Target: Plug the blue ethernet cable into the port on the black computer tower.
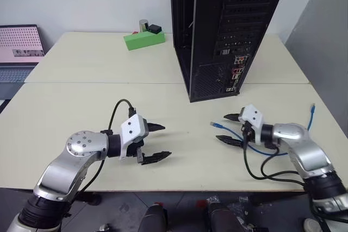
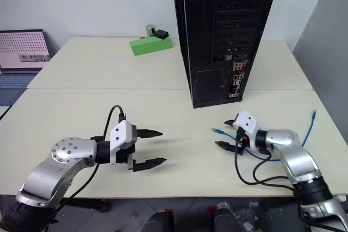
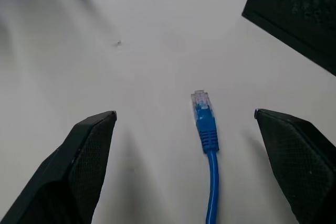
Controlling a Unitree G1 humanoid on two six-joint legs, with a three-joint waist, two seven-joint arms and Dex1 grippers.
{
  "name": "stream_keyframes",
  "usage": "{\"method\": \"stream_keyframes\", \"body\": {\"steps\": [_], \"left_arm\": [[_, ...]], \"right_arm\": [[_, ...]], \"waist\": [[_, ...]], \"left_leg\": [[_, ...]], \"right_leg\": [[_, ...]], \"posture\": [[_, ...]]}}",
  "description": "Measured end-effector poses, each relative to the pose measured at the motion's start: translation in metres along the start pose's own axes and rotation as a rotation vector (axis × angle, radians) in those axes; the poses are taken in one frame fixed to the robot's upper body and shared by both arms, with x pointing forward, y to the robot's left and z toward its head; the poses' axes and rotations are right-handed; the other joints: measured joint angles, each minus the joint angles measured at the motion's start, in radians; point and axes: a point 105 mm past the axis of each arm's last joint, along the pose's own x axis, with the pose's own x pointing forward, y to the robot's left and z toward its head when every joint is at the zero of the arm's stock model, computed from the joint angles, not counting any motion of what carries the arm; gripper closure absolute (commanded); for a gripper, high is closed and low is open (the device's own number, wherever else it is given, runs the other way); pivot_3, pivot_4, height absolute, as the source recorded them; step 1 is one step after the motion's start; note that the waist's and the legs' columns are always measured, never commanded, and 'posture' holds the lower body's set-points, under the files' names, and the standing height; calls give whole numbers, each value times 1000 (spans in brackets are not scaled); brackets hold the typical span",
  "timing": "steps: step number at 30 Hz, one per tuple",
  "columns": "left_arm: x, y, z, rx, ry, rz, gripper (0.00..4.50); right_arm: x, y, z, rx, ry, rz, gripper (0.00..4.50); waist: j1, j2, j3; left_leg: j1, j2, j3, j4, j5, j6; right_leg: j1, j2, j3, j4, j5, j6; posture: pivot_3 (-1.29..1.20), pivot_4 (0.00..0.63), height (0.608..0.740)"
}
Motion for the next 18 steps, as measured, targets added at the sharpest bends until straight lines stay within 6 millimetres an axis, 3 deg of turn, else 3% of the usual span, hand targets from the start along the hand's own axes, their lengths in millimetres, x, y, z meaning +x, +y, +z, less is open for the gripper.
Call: {"method": "stream_keyframes", "body": {"steps": [4, 18], "left_arm": [[1, 0, 0, 3, 1, -7, 0], [22, 3, 2, 36, -13, -35, 0]], "right_arm": [[0, -8, -14, 15, 45, -21, 476], [3, -12, -14, -20, 52, -12, 3552]], "waist": [[4, 0, 0], [5, 0, 0]], "left_leg": [[0, 0, 0, 0, 0, 0], [0, 0, 0, 0, 0, 0]], "right_leg": [[0, 0, 0, 0, 0, 0], [0, 0, 0, 0, 0, 0]], "posture": [[0, 150, 740], [0, 150, 740]]}}
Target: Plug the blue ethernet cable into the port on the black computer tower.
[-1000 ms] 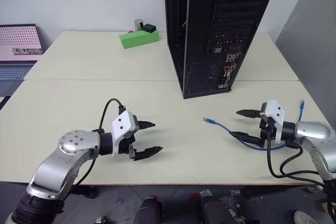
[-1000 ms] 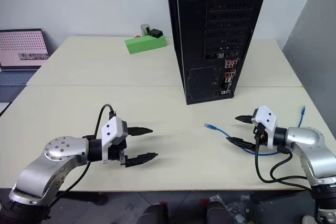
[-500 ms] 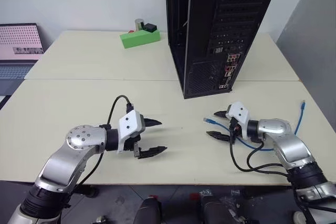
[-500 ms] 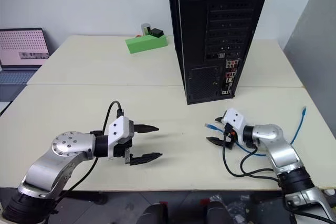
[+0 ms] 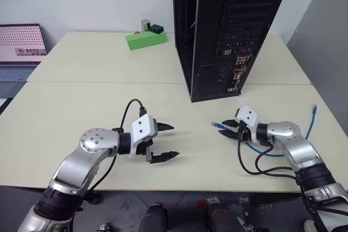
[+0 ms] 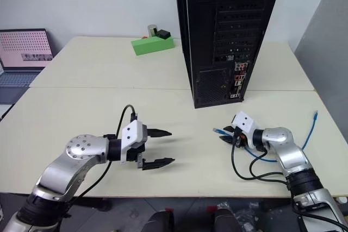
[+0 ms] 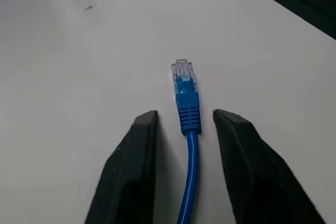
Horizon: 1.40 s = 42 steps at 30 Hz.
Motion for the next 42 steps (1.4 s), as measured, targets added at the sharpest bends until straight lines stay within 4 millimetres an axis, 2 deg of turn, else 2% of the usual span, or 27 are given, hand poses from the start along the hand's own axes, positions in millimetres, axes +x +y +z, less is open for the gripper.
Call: {"method": "stream_keyframes", "body": {"steps": [3, 4, 7, 15, 24, 25, 26, 30, 42], "left_arm": [[6, 6, -5, 11, 19, 4, 0], [8, 7, -7, 14, 26, 2, 0], [17, 9, -13, 17, 47, -12, 0], [44, 22, -6, 47, 25, -25, 0], [56, 25, -5, 73, 11, -68, 0], [57, 25, -5, 74, 10, -77, 351], [57, 24, -4, 79, 3, -85, 450], [59, 21, -2, 85, -6, -117, 1432], [60, 18, 0, 95, -19, -146, 3650]], "right_arm": [[1, -1, 2, -32, 6, 0, 4288], [2, -1, 3, -41, 7, 4, 4375], [3, 3, 7, -55, 0, 28, 4390], [12, 38, 56, -147, -98, 178, 4392], [14, 56, 68, -187, -102, 253, 4393], [14, 56, 68, -189, -103, 255, 4393], [14, 57, 69, -192, -104, 259, 4394], [13, 59, 69, -199, -104, 269, 4405], [12, 61, 65, -209, -79, 286, 4408]], "waist": [[0, 0, 0], [0, 0, 0], [0, 0, 0], [2, 0, 0], [1, 0, 0], [1, 0, 0], [1, 0, 0], [0, 0, 0], [1, 0, 0]], "left_leg": [[0, 0, 0, 0, 0, 0], [0, 0, 0, 0, 0, 0], [0, 0, 0, 0, 0, 0], [-1, 0, -1, 0, 0, 0], [-1, -1, -2, 0, 0, 0], [-1, 0, -2, 0, 0, 0], [-1, 0, -2, 0, 0, 0], [-1, 0, -2, 0, 0, 0], [-1, 0, -2, 1, 0, 0]], "right_leg": [[0, 0, 0, 0, 0, 0], [0, 0, 0, 0, 0, 0], [0, 0, 0, 0, 0, 0], [0, 0, -1, 0, 0, 0], [0, 0, -2, 0, 0, 0], [0, 0, -2, 0, 0, 0], [0, 0, -2, 0, 0, 0], [0, 0, -2, 0, 0, 0], [0, 0, -2, 0, 0, 0]], "posture": [[0, 150, 740], [0, 150, 740], [0, 150, 740], [0, 150, 740], [0, 150, 740], [0, 150, 740], [0, 150, 740], [0, 150, 740], [0, 150, 740]]}}
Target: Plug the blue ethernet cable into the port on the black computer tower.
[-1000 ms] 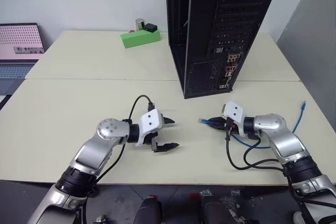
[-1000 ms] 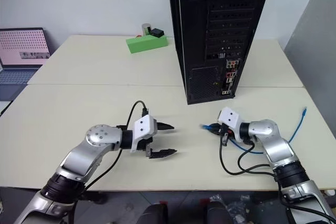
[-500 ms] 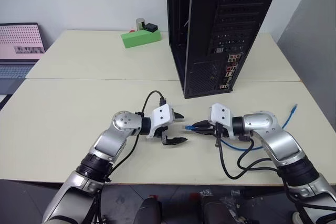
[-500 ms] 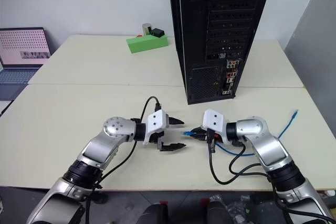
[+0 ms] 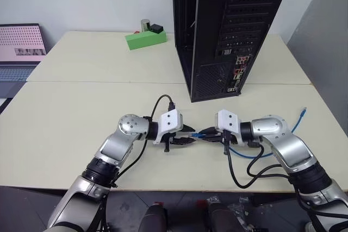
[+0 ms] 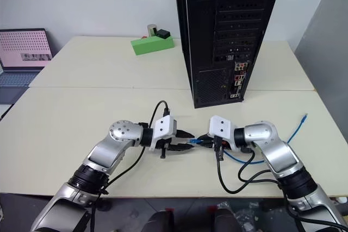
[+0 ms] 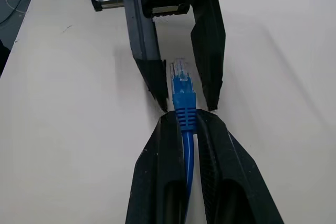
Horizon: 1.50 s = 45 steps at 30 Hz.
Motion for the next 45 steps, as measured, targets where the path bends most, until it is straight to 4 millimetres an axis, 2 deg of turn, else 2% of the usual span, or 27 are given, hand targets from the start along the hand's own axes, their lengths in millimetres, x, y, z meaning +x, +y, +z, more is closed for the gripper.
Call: {"method": "stream_keyframes", "body": {"steps": [3, 8, 9, 14, 17, 20, 22, 27, 31, 36, 45], "left_arm": [[2, -2, 0, 2, -2, -10, 4217], [3, -2, 0, 19, 6, -9, 4237], [3, -2, 0, 21, 6, -9, 4237], [5, -2, 1, 133, -2, -2, 4238], [5, -1, 4, 208, -46, 22, 4238], [6, 0, 12, 316, -105, 60, 4238], [4, 0, 13, 395, -119, 83, 4238], [1, -5, 9, 667, -134, 142, 4238], [0, -12, 11, 826, -187, 180, 4238], [0, -16, 20, 928, -246, 216, 4238], [-1, -8, 25, 982, -245, 269, 4238]], "right_arm": [[-2, -1, -1, -6, 9, -5, 4410], [-1, -1, -1, -22, 20, -4, 4410], [-1, -1, -1, -22, 20, -4, 3850], [-8, 1, -6, -41, 62, 41, 2809], [-22, -3, -10, -16, 89, 47, 2202], [-42, -13, -10, 39, 86, 0, 2183], [-48, -12, -9, 97, 57, -8, 2183], [-47, -1, -3, 330, -82, 7, 2183], [-43, 2, 7, 432, -162, 8, 2183], [-37, 8, 13, 508, -206, 22, 2183], [-36, 10, 16, 577, -238, 27, 2183]], "waist": [[0, 0, 0], [0, 0, 0], [0, 0, 0], [1, 0, 0], [2, 0, 0], [2, 0, 0], [1, 0, 0], [2, 0, 0], [3, 0, 0], [2, 0, 0], [2, 0, 0]], "left_leg": [[0, 0, 0, 0, 0, 0], [0, 0, 0, 0, 0, 0], [0, 0, 0, 0, 0, 0], [0, 0, 0, 0, 0, 0], [0, 0, 0, 0, 0, 0], [0, 0, 0, 0, 0, 0], [0, 0, 0, 0, 0, 0], [0, 0, 0, 0, 0, 0], [0, 0, 0, 1, 0, 0], [0, 0, 0, 0, 0, 0], [0, 0, 0, 0, 0, 0]], "right_leg": [[0, 0, 0, 0, 0, 0], [0, 0, 0, 0, 0, 0], [0, 0, 0, 0, 0, 0], [0, 0, 0, 0, 0, 0], [0, 0, 0, 0, 0, 0], [0, -1, 0, 0, 0, 0], [0, 0, 0, 0, 0, 0], [0, 0, 0, 0, 0, 0], [0, -1, 0, 0, 0, 0], [0, -1, 0, 0, 0, 0], [0, 0, -1, 0, 0, 0]], "posture": [[0, 150, 740], [0, 150, 740], [0, 150, 740], [0, 150, 740], [0, 150, 740], [0, 150, 740], [0, 150, 740], [0, 150, 740], [0, 150, 740], [0, 150, 740], [0, 150, 740]]}}
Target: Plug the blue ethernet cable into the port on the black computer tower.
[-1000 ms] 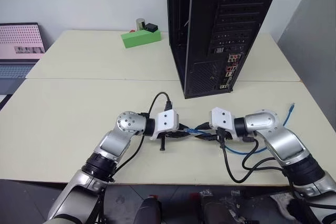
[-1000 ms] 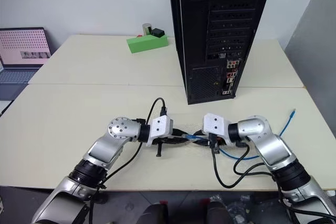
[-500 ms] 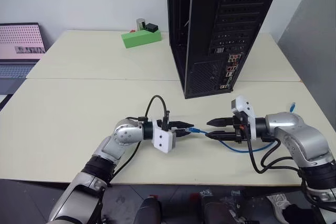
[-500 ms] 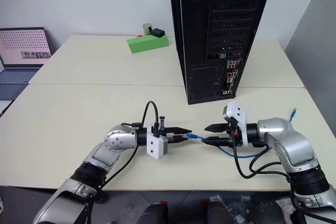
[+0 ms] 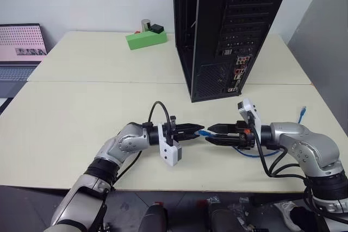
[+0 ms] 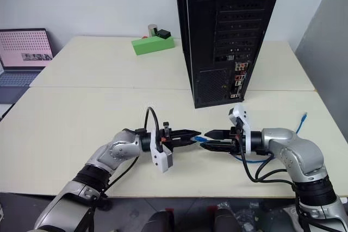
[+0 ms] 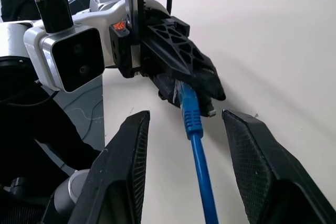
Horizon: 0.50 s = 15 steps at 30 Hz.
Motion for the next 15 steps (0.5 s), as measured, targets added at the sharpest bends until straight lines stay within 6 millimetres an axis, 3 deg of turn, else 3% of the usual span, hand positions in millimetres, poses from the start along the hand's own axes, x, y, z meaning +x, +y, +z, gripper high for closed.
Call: {"method": "stream_keyframes", "body": {"steps": [7, 15], "left_arm": [[1, 1, -1, 12, 6, 18, 4238], [2, 1, 1, 20, 1, 23, 4238]], "right_arm": [[2, 1, 1, 24, -13, 5, 2183], [3, 0, 3, 25, -18, -6, 3792]], "waist": [[0, 0, 0], [0, 0, 0]], "left_leg": [[0, 0, 0, 0, 0, 0], [0, 0, 0, 0, 0, 0]], "right_leg": [[0, 0, 0, 0, 0, 0], [0, 0, 0, 0, 0, 0]], "posture": [[0, 150, 740], [0, 150, 740]]}}
